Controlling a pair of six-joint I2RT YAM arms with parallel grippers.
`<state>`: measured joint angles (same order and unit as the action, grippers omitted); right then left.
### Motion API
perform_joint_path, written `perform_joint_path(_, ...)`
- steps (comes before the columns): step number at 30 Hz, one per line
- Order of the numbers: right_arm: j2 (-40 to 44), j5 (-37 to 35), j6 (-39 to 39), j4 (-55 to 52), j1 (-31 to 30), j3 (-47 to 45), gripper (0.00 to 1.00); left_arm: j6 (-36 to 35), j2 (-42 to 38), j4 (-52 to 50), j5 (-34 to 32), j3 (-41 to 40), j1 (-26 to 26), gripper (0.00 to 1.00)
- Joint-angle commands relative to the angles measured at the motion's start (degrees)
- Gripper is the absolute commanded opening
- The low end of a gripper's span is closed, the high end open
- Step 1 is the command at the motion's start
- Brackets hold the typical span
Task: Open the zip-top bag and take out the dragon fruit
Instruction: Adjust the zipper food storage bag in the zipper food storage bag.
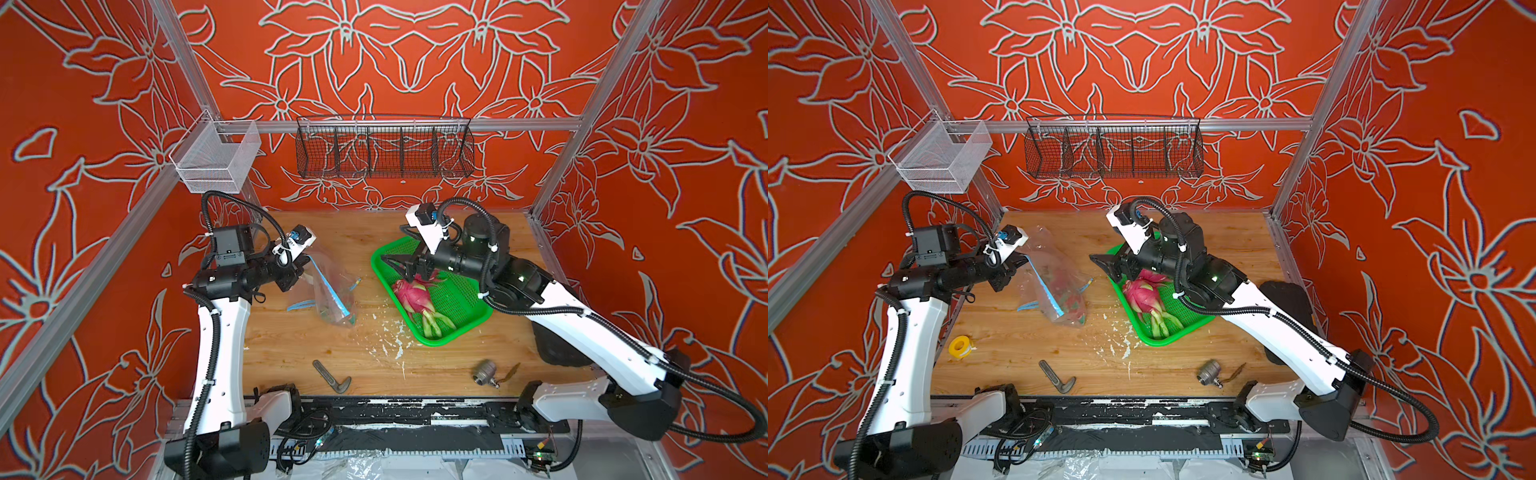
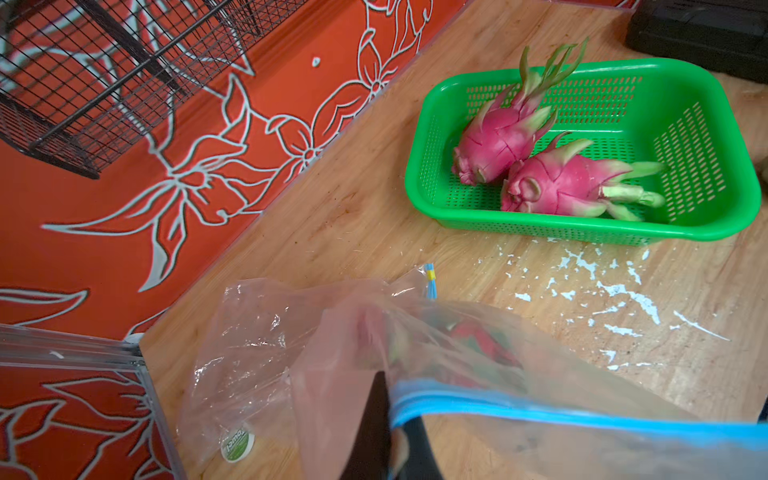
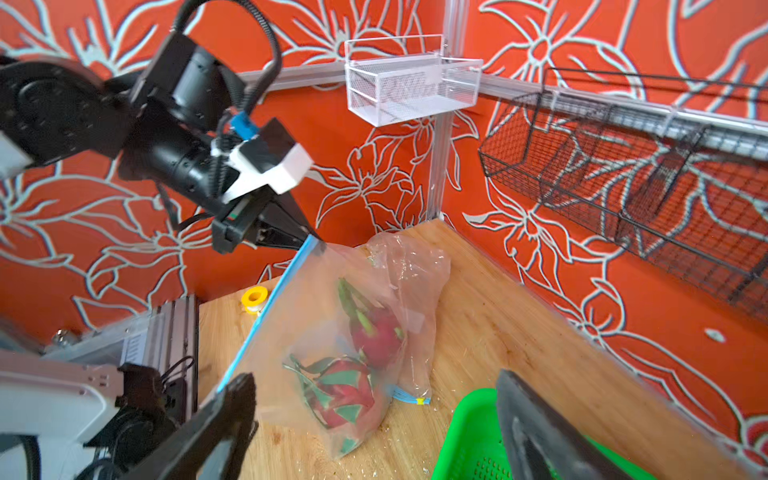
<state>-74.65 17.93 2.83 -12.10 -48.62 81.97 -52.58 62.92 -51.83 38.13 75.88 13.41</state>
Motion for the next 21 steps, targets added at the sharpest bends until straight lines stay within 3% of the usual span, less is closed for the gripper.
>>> perform_joint_path(1, -1.6, -3.2, 7.6, -7.1, -5.6, 0.3, 0.96, 3.4, -2.5, -0.9, -1.4, -0.3, -1.6, 0.0)
perform_joint_path(4, -3.8, -9.5, 6.7, -6.4, -11.5, 0.5, 0.96, 4.1, -3.0, 0.0, -2.9, -0.6, -2.7, 0.0)
perform_joint_path(7, -7.2, -10.6, 5.5, -5.8, -14.4, 2.0, 0.95, 3.6, -3.0, -0.8, -3.7, -0.4, -3.7, 0.0)
perform_joint_path(15, -20.6, -13.1, 6.2, -14.6, -14.6, 14.6, 0.87, 2.0, -5.7, -1.0, -4.2, -2.1, -4.3, 0.0)
perform_joint_path(21, -25.8, -12.8, 4.3, -19.6, -12.3, 21.2, 0.38, 2.7, -5.8, -0.1, -6.2, -2.6, -4.3, 0.0)
